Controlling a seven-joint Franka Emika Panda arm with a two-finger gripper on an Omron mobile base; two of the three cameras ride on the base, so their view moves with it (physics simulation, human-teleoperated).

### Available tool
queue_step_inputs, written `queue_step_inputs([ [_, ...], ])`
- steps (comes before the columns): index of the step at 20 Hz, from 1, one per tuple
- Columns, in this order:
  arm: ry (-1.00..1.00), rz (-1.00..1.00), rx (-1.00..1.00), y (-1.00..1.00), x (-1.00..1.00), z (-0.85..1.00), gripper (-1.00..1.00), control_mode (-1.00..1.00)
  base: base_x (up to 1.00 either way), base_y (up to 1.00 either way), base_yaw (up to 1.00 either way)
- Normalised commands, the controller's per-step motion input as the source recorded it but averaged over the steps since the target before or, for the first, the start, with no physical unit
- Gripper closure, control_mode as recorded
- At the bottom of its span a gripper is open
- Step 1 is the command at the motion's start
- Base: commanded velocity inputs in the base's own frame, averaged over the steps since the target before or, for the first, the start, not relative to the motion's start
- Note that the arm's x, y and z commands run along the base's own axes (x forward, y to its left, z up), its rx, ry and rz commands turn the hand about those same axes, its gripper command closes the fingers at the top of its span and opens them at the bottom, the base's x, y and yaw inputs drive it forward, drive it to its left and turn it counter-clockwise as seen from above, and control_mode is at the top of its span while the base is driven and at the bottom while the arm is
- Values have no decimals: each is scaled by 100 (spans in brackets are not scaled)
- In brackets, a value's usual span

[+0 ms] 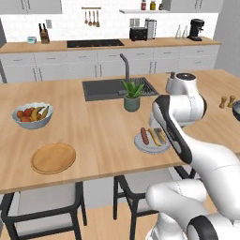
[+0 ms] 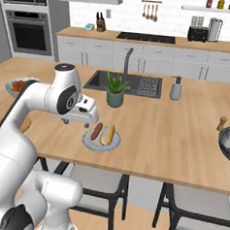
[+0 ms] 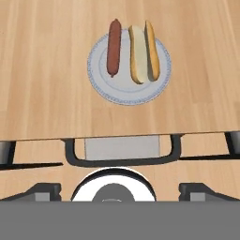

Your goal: Place one bun and one sausage from the bowl on each plate.

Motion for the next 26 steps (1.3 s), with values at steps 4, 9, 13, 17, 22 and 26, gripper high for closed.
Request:
queue_step_inputs([
  [4, 0, 0, 0, 0, 0, 0, -100, 100, -33, -79, 0],
  [9, 0, 0, 0, 0, 0, 0, -100, 100, -11, -100, 0],
  [13, 0, 0, 0, 0, 0, 0, -100, 100, 0, -100, -2],
  [17, 0, 0, 0, 0, 0, 0, -100, 100, 0, -100, -3],
  [22, 0, 0, 0, 0, 0, 0, -100, 100, 0, -94, -2],
  [26, 0, 0, 0, 0, 0, 0, -100, 100, 0, -63, 0],
])
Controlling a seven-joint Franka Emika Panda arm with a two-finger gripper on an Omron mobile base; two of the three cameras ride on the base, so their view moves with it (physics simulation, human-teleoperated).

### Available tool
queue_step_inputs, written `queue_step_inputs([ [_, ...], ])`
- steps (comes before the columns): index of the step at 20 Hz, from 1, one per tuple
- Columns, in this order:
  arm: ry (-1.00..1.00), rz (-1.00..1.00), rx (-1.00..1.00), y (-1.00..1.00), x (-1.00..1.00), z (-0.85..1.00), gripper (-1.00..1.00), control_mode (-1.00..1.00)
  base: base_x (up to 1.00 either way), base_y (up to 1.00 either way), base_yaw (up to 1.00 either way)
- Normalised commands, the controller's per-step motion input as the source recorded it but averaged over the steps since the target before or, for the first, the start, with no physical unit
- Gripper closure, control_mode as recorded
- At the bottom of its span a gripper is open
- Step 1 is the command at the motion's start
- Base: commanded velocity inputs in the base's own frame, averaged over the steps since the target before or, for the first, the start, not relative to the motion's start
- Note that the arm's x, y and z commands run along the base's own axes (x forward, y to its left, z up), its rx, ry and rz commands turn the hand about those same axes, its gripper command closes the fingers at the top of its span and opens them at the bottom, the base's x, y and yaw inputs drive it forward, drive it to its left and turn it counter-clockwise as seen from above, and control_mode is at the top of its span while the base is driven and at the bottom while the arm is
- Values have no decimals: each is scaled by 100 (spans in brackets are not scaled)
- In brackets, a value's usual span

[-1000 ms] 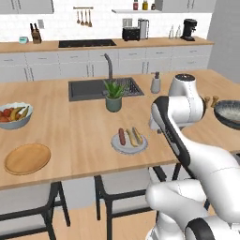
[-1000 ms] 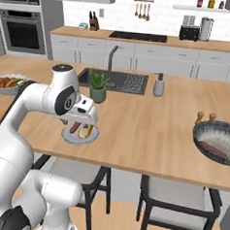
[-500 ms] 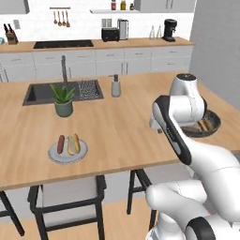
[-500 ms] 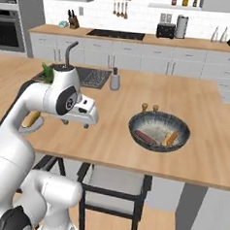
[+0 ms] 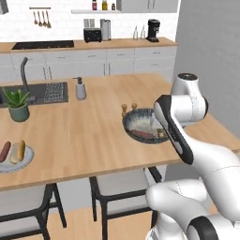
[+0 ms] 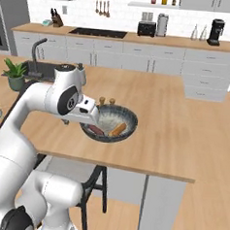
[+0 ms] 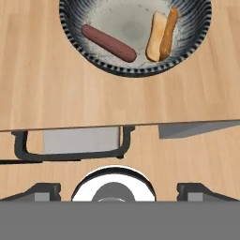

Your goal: Place one bun and one sausage from the bowl on each plate.

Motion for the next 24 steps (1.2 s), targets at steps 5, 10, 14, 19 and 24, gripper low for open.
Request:
queue_step_inputs([
  [5, 0, 0, 0, 0, 0, 0, -100, 100, 6, -34, -6],
  [10, 0, 0, 0, 0, 0, 0, -100, 100, 23, -25, -8],
  [14, 0, 0, 0, 0, 0, 0, -100, 100, 38, -41, -5],
  [19, 0, 0, 0, 0, 0, 0, -100, 100, 47, -33, 0],
  [24, 0, 0, 0, 0, 0, 0, -100, 100, 51, -26, 0],
])
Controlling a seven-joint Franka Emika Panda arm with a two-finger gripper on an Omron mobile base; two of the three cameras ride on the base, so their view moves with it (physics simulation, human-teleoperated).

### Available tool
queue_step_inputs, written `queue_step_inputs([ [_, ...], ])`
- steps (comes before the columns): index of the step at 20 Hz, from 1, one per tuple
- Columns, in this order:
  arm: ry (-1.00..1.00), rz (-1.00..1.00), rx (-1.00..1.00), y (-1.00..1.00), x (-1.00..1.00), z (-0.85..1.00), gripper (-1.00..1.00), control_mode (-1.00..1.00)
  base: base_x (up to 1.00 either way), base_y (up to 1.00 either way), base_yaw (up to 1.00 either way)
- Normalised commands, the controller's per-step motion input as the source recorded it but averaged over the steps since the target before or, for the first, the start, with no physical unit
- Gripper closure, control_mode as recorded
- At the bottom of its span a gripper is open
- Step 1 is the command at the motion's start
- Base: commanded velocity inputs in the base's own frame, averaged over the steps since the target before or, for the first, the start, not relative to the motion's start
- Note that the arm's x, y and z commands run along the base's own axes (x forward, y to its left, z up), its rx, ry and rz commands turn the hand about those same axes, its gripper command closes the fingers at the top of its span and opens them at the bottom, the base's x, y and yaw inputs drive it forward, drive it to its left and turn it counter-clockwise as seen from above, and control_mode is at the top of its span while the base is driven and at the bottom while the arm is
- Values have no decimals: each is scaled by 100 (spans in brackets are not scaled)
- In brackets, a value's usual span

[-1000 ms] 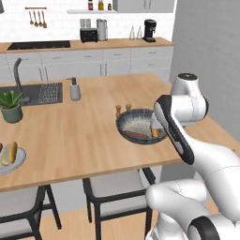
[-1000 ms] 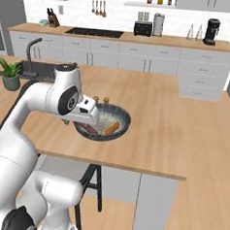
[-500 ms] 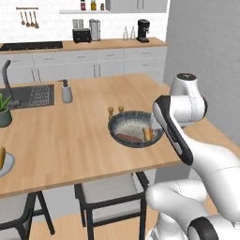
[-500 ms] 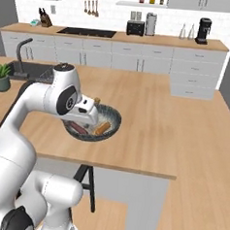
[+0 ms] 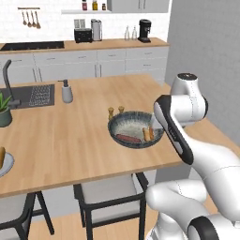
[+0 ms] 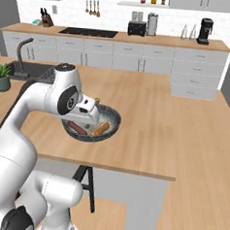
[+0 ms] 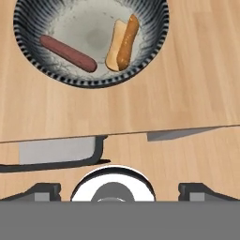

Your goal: Place one bun and one sausage from the bowl on each plate.

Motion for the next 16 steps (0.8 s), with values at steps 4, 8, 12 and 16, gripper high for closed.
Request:
queue_step_inputs([
  [4, 0, 0, 0, -6, 34, 0, -100, -100, 29, -8, 0],
  [8, 0, -1, 0, -6, 91, 0, -100, -100, 0, 0, 0],
  [12, 0, -5, 1, 0, 76, -13, -100, -100, 0, 0, 0],
  [16, 0, -6, 0, 0, 52, -31, -100, -100, 0, 0, 0],
])
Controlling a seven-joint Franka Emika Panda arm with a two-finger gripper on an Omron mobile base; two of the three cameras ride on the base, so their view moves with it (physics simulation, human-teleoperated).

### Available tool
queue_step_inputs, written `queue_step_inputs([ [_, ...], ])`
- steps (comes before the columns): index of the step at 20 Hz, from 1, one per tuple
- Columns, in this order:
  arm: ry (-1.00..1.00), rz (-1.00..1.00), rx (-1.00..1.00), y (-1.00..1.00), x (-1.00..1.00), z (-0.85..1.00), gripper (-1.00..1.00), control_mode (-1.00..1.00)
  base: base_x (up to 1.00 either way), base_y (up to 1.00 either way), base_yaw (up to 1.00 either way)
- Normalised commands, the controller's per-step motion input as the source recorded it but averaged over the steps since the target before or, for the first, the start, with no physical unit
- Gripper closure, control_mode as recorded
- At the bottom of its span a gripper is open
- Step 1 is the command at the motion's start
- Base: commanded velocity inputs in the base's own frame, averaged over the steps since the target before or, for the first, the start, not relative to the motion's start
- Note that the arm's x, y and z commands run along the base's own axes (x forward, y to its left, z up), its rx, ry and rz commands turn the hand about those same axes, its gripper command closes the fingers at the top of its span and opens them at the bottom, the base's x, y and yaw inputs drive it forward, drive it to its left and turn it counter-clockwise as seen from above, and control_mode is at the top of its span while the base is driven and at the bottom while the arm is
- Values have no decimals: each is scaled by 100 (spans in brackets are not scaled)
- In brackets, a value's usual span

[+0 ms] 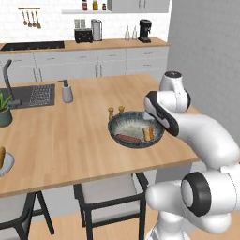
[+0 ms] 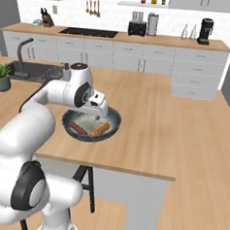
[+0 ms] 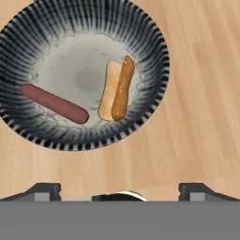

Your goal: Place one bun and one sausage from the bowl on each plate.

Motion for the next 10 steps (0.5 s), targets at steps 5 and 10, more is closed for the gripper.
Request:
queue_step_inputs([
  [5, 0, -5, 0, 0, 35, -32, -100, -100, 0, 0, 0],
  [10, 0, -1, 0, 0, 34, -22, -100, -100, 0, 0, 0],
])
